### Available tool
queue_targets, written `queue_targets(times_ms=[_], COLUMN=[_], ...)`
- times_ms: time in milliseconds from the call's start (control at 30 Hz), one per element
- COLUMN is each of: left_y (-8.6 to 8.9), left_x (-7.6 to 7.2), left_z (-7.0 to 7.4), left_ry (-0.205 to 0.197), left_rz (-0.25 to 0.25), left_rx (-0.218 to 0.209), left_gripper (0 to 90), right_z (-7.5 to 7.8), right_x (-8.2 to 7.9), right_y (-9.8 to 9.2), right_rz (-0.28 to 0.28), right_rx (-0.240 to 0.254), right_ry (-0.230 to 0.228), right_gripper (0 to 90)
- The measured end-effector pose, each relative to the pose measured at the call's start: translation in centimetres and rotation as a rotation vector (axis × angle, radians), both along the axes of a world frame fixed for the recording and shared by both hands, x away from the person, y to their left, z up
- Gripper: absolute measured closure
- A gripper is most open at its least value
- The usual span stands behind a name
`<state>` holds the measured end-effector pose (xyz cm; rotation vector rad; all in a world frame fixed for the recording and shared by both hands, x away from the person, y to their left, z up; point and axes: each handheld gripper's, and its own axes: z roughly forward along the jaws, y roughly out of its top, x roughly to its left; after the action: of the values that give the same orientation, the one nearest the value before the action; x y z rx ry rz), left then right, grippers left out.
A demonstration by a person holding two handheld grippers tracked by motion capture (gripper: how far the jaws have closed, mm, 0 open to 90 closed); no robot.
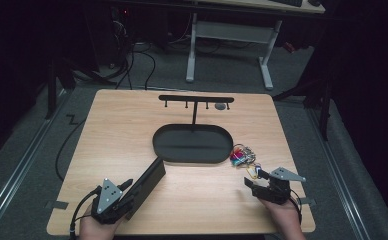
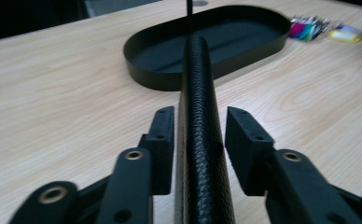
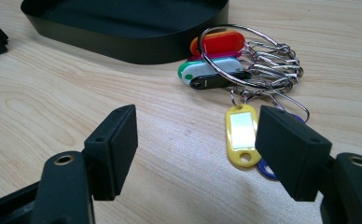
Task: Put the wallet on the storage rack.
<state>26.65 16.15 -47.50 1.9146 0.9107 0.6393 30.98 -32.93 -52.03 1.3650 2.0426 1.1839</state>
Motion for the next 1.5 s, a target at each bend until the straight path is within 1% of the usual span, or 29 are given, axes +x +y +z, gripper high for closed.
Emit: queue_targets(times_ms=[33,67,200,333,400,433,500,533,567,600,633,667,733,800,867,900,933,967,1033,1133,1267,1300,1333,1367,1400,1433,1500], left_y=[-0.4,-0.4,-1.1,-1.4,-1.4,-1.4,-1.3,-1.2,-1.2,-1.1,-1.0,-1.0,-1.1,-1.4,-1.6,-1.8,-2.0,-2.0,-2.1,-2.0,-2.0,-2.0,-2.1,-2.1,-2.1,-2.4,-2.6], left_x=[-0.1,-0.1,0.0,0.5,0.7,0.9,1.0,1.1,1.3,1.4,1.5,1.6,1.8,1.9,1.9,1.8,1.7,1.6,1.8,2.3,2.8,2.9,3.1,3.3,3.3,3.4,3.6], left_z=[0.1,0.1,-0.1,-0.3,-0.1,0.1,0.6,0.8,1.1,1.3,1.6,1.8,2.0,2.1,2.3,2.3,2.4,2.4,2.6,2.6,2.5,2.6,2.6,2.6,2.6,2.7,3.0], left_ry=[-0.001,-0.001,0.024,0.051,0.059,0.064,0.075,0.085,0.105,0.119,0.135,0.152,0.170,0.182,0.202,0.199,0.193,0.196,0.203,0.226,0.265,0.271,0.283,0.299,0.299,0.310,0.320], left_rz=[0.002,0.002,0.009,0.020,0.023,0.021,0.014,-0.001,-0.016,-0.023,-0.029,-0.031,-0.038,-0.040,-0.054,-0.058,-0.064,-0.067,-0.068,-0.073,-0.090,-0.094,-0.097,-0.107,-0.107,-0.117,-0.126], left_rx=[0.035,0.035,0.104,0.152,0.161,0.168,0.180,0.193,0.194,0.183,0.174,0.184,0.195,0.221,0.245,0.262,0.293,0.311,0.331,0.342,0.368,0.378,0.386,0.402,0.402,0.426,0.443], left_gripper=[60.3,60.1,58.3,57.3,56.3,56.1,56.1,56.2,56.2,56.2,56.2,56.2,56.2,56.3,54.6,54.6,54.6,54.6,54.5,54.3,53.4,53.4,53.8,53.8,53.8,53.8,54.8], right_z=[0.0,0.0,0.1,0.3,0.7,1.1,1.6,1.7,1.6,1.6,1.2,0.8,0.6,0.5,0.2,0.2,0.1,0.1,0.1,0.2,0.2,0.2,0.1,0.1,0.0,0.0,0.0], right_x=[0.0,0.0,-0.1,-0.2,-0.2,-0.2,-0.2,-0.3,-0.6,-0.6,-0.8,-0.8,-0.7,-0.6,-0.3,-0.3,-0.3,-0.3,-0.3,-0.4,-0.5,-0.5,-0.5,-0.5,-0.4,-0.4,-0.4], right_y=[0.0,0.0,0.0,-0.1,-0.1,-0.1,-0.3,-0.3,-0.4,-0.4,-0.6,-0.9,-1.2,-1.4,-1.7,-1.7,-1.7,-1.7,-1.6,-1.5,-1.5,-1.5,-1.6,-1.6,-1.6,-1.7,-1.7], right_rz=[0.000,0.000,0.001,0.008,0.009,0.013,0.022,0.026,0.040,0.040,0.055,0.060,0.055,0.048,0.037,0.037,0.036,0.034,0.033,0.032,0.012,0.012,0.011,0.010,0.010,0.009,0.009], right_rx=[0.000,0.000,0.004,-0.006,-0.015,-0.022,-0.020,-0.019,-0.024,-0.024,0.001,0.015,0.023,0.027,0.046,0.046,0.043,0.044,0.042,0.041,0.042,0.042,0.038,0.038,0.035,0.035,0.035], right_ry=[0.000,0.000,-0.004,-0.016,-0.011,-0.019,-0.040,-0.046,-0.064,-0.064,-0.086,-0.082,-0.070,-0.069,-0.054,-0.054,-0.053,-0.050,-0.051,-0.055,-0.051,-0.051,-0.051,-0.048,-0.047,-0.045,-0.043], right_gripper=[30.1,30.1,29.8,28.3,27.7,27.7,27.7,27.7,27.9,27.9,29.0,29.1,29.1,29.2,29.3,29.3,29.3,29.3,29.4,29.4,29.6,29.6,29.6,29.7,29.7,29.7,29.7])
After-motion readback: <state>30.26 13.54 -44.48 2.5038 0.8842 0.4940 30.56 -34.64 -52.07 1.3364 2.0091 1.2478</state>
